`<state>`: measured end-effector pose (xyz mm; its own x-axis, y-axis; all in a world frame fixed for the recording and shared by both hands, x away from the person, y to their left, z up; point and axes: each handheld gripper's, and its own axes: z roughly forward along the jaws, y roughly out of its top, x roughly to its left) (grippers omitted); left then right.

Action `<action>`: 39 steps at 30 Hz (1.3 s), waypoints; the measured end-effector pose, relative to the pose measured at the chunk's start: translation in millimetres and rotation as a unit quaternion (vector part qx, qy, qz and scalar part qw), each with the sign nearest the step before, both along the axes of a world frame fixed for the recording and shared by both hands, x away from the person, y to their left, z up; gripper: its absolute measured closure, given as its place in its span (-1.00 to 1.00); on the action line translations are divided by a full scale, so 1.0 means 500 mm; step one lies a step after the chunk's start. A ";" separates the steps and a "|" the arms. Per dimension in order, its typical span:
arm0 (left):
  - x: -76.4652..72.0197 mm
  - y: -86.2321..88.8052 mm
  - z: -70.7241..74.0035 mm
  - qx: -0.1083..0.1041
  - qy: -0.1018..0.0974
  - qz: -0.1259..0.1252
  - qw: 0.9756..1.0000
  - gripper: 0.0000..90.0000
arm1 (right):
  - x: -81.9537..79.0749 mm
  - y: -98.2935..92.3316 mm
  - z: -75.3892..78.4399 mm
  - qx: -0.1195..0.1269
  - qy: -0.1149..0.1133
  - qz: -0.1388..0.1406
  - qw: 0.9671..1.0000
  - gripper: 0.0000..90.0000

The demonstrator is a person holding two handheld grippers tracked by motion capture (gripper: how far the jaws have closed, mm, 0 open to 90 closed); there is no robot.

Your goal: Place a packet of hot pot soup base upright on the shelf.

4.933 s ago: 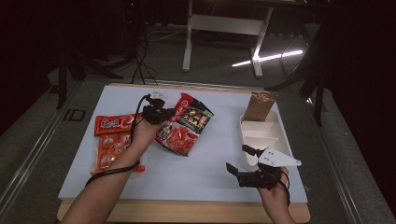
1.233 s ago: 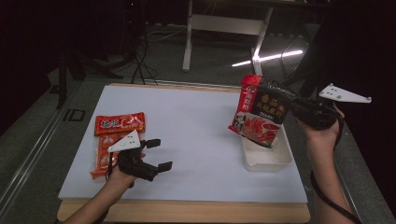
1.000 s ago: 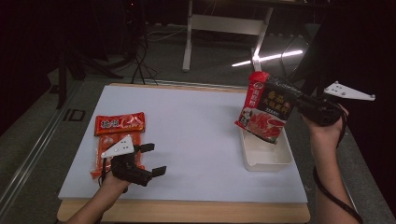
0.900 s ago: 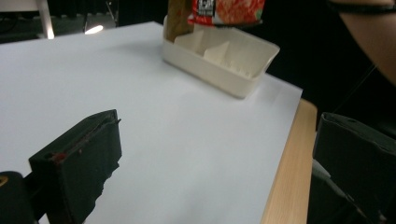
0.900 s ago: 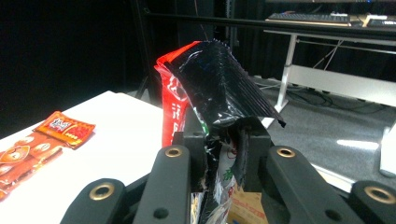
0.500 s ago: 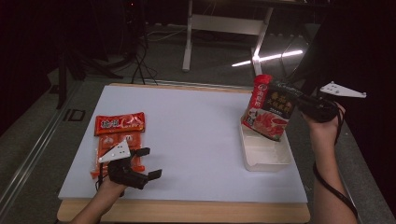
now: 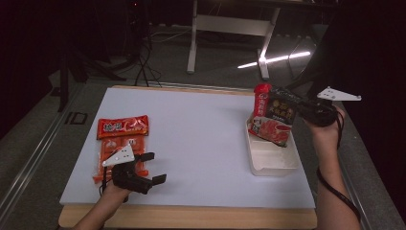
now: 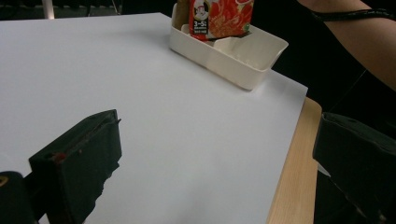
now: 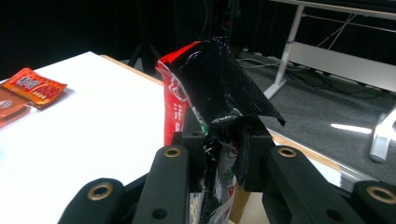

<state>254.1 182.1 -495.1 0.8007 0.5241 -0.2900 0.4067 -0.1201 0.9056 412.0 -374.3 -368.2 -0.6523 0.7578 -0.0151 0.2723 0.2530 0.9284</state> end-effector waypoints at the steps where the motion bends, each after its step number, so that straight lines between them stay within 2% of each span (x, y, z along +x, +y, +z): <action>1: 0.000 0.000 0.000 0.000 0.000 0.000 1.000 -0.96 | 0.002 0.001 -0.001 0.004 0.001 0.011 1.000 0.68; 6: -0.001 0.001 0.000 0.000 -0.001 0.000 1.000 -0.96 | 0.007 0.014 -0.009 0.006 0.002 0.065 0.998 0.64; 9: -0.001 0.002 0.000 -0.004 0.000 0.000 1.000 -0.96 | 0.006 0.022 -0.016 -0.003 0.007 0.076 0.997 0.63; 11: -0.001 0.002 -0.001 -0.002 0.000 0.000 1.000 -0.96 | 0.005 0.025 -0.025 -0.004 0.010 0.076 0.997 0.63; 17: 0.000 0.003 -0.003 -0.002 0.002 0.001 1.000 -0.96 | -0.004 0.005 -0.046 0.033 0.010 0.071 0.997 0.60; 22: 0.000 0.002 -0.004 -0.002 0.003 0.000 1.000 -0.96 | -0.007 -0.005 -0.059 0.030 0.016 0.064 0.997 0.58; 24: -0.002 0.001 -0.003 0.000 -0.001 -0.001 1.000 -0.96 | -0.009 -0.008 -0.073 0.017 0.026 0.057 0.998 0.52; 26: -0.001 0.001 -0.003 0.002 -0.006 0.000 1.000 -0.96 | -0.013 -0.012 -0.076 0.021 0.027 0.050 0.998 0.46; 30: 0.000 0.000 -0.005 0.008 -0.017 -0.001 1.000 -0.96 | -0.027 -0.016 -0.063 0.029 0.037 0.030 0.998 0.20; 33: 0.000 -0.003 -0.005 0.019 -0.022 0.000 1.000 -0.96 | -0.042 -0.025 -0.038 0.054 0.020 0.023 0.998 0.14; 39: 0.002 -0.003 -0.009 0.031 -0.016 0.005 0.999 -0.96 | -0.074 -0.013 -0.004 0.053 -0.005 0.020 0.998 -0.05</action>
<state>255.2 180.5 -499.5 0.8041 0.5477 -0.2312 0.3793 -0.1731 0.9089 375.1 -380.7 -370.2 -0.6818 0.7294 0.0569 0.2549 0.1640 0.9530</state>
